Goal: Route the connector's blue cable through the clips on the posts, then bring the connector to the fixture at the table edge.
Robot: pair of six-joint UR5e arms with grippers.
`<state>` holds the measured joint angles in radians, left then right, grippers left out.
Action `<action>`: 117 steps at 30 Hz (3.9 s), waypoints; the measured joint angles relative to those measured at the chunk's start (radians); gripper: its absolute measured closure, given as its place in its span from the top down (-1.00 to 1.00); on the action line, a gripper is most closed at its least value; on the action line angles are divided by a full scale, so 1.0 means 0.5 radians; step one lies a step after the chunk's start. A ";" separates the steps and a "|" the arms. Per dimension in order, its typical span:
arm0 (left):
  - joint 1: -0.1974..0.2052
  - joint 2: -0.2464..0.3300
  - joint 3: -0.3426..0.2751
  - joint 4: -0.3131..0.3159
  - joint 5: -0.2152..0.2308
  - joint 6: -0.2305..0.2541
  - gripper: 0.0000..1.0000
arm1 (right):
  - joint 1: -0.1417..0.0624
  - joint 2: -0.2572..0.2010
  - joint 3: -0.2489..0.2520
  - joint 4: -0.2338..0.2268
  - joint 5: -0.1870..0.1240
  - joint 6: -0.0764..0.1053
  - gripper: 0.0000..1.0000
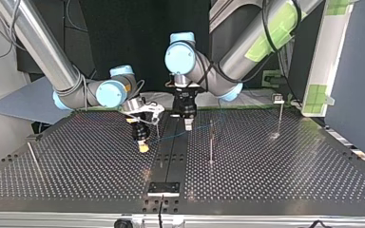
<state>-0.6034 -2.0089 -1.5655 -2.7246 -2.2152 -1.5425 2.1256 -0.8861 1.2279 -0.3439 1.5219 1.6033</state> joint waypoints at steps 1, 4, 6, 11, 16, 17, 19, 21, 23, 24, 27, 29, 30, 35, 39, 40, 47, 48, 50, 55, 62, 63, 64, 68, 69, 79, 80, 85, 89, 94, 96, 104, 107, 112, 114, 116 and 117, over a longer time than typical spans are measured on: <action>0.001 -0.008 0.008 -0.003 -0.003 0.001 1.00 | 0.001 0.000 0.000 0.000 0.000 0.000 -0.97; 0.009 -0.017 0.039 -0.011 -0.015 0.000 1.00 | 0.002 0.000 0.000 0.002 0.000 -0.002 -0.97; 0.016 -0.019 0.058 -0.017 -0.028 -0.002 1.00 | 0.002 0.000 0.000 0.003 0.000 -0.003 -0.97; 0.026 -0.020 0.082 -0.012 -0.049 -0.006 1.00 | 0.004 0.000 0.000 0.004 0.000 -0.004 -0.97; 0.027 -0.021 0.085 -0.004 -0.050 -0.006 1.00 | 0.003 0.000 0.000 0.003 0.000 -0.006 -0.97; 0.028 -0.021 0.085 -0.005 -0.049 -0.006 1.00 | 0.003 0.000 0.000 0.003 0.000 -0.006 -0.97; 0.027 -0.021 0.085 -0.008 -0.039 -0.008 1.00 | 0.003 0.000 0.000 0.004 0.000 -0.006 -0.97; 0.024 -0.021 0.085 -0.013 -0.029 -0.012 1.00 | 0.003 0.000 0.000 0.004 0.000 -0.006 -0.97; 0.024 -0.021 0.085 -0.014 -0.023 -0.015 1.00 | 0.003 0.000 0.000 0.004 0.000 -0.006 -0.97; 0.025 -0.021 0.085 -0.014 -0.023 -0.015 1.00 | 0.003 0.000 0.000 0.004 0.000 -0.006 -0.97; 0.029 -0.021 0.085 -0.012 -0.023 -0.015 1.00 | 0.003 0.000 0.000 0.005 0.000 -0.006 -0.97; 0.030 -0.021 0.085 -0.010 -0.025 -0.013 1.00 | 0.003 0.000 0.000 0.006 0.000 -0.007 -0.97; 0.030 -0.021 0.085 -0.009 -0.029 -0.010 1.00 | 0.003 0.000 0.000 0.006 0.000 -0.007 -0.97; 0.031 -0.021 0.085 0.008 -0.081 0.037 0.06 | 0.003 0.000 0.000 0.007 0.000 -0.009 -0.97; 0.031 -0.021 0.085 0.026 -0.146 0.091 -1.00 | 0.003 0.000 -0.001 0.009 0.000 -0.009 -0.97; 0.031 -0.021 0.085 0.031 -0.164 0.102 -1.00 | 0.003 0.000 -0.001 0.009 0.000 -0.009 -0.97; 0.031 -0.021 0.085 0.048 -0.185 0.125 -1.00 | 0.003 0.000 -0.002 0.010 0.000 -0.009 -0.97; 0.031 -0.021 0.085 0.049 -0.181 0.125 -1.00 | 0.003 0.000 -0.002 0.010 0.000 -0.009 -0.97; 0.029 -0.021 0.085 0.051 -0.175 0.123 -1.00 | 0.003 -0.001 -0.002 0.011 0.000 -0.009 -0.97; 0.021 -0.021 0.085 0.052 -0.168 0.119 -1.00 | 0.003 -0.001 -0.002 0.015 0.001 -0.009 -0.97; 0.014 -0.021 0.085 0.047 -0.150 0.100 -1.00 | 0.005 -0.001 -0.002 0.047 0.006 -0.009 -0.97; 0.014 -0.021 0.085 0.047 -0.148 0.098 -1.00 | 0.005 -0.001 -0.002 0.053 0.006 -0.009 -0.97; 0.013 -0.021 0.085 0.046 -0.146 0.096 -1.00 | 0.005 -0.001 -0.002 0.056 0.006 -0.009 -0.97; 0.018 -0.021 0.085 0.043 -0.136 0.093 -0.62 | 0.008 -0.001 -0.001 0.061 0.007 -0.009 -0.97; 0.020 -0.021 0.085 0.041 -0.131 0.092 -0.44 | 0.009 -0.001 -0.001 0.063 0.007 -0.009 -0.97; 0.030 -0.022 0.085 0.031 -0.103 0.086 0.07 | 0.012 -0.003 -0.001 0.089 0.007 -0.009 -0.97; 0.030 -0.022 0.085 0.031 -0.102 0.087 0.07 | 0.012 -0.003 -0.001 0.092 0.008 -0.009 -0.97; 0.033 -0.033 0.093 0.033 -0.103 0.101 0.07 | 0.012 -0.003 -0.002 0.098 0.009 -0.009 -0.97; 0.029 -0.077 0.138 0.003 -0.134 0.117 0.07 | 0.014 -0.004 -0.002 0.101 0.009 -0.009 -0.97; 0.014 -0.155 0.218 -0.040 -0.175 0.108 0.07 | 0.015 -0.005 -0.002 0.106 0.008 -0.009 -0.97; 0.009 -0.178 0.256 -0.047 -0.201 0.104 0.07 | 0.016 -0.005 -0.002 0.108 0.008 -0.009 -0.97; -0.009 -0.194 0.321 -0.036 -0.307 0.100 0.07 | 0.017 -0.005 -0.002 0.104 0.009 -0.009 -0.97; -0.013 -0.194 0.324 -0.033 -0.321 0.106 0.07 | 0.018 -0.005 -0.003 0.104 0.008 -0.009 -0.97; -0.017 -0.195 0.323 -0.038 -0.323 0.118 -0.21 | 0.017 -0.004 -0.003 0.102 0.009 -0.009 -0.97; -0.020 -0.195 0.323 -0.038 -0.321 0.126 -0.43 | 0.016 -0.004 -0.003 0.102 0.009 -0.009 -0.97; -0.022 -0.196 0.322 -0.037 -0.319 0.139 -0.65 | 0.017 -0.004 -0.003 0.102 0.009 -0.009 -0.97; -0.023 -0.196 0.322 -0.036 -0.317 0.144 -0.83 | 0.017 -0.004 -0.003 0.102 0.009 -0.009 -0.97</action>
<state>-0.6151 -2.1066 -1.4043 -2.7426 -2.3739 -1.4704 2.1340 -0.8883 1.2265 -0.2931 1.5264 1.5988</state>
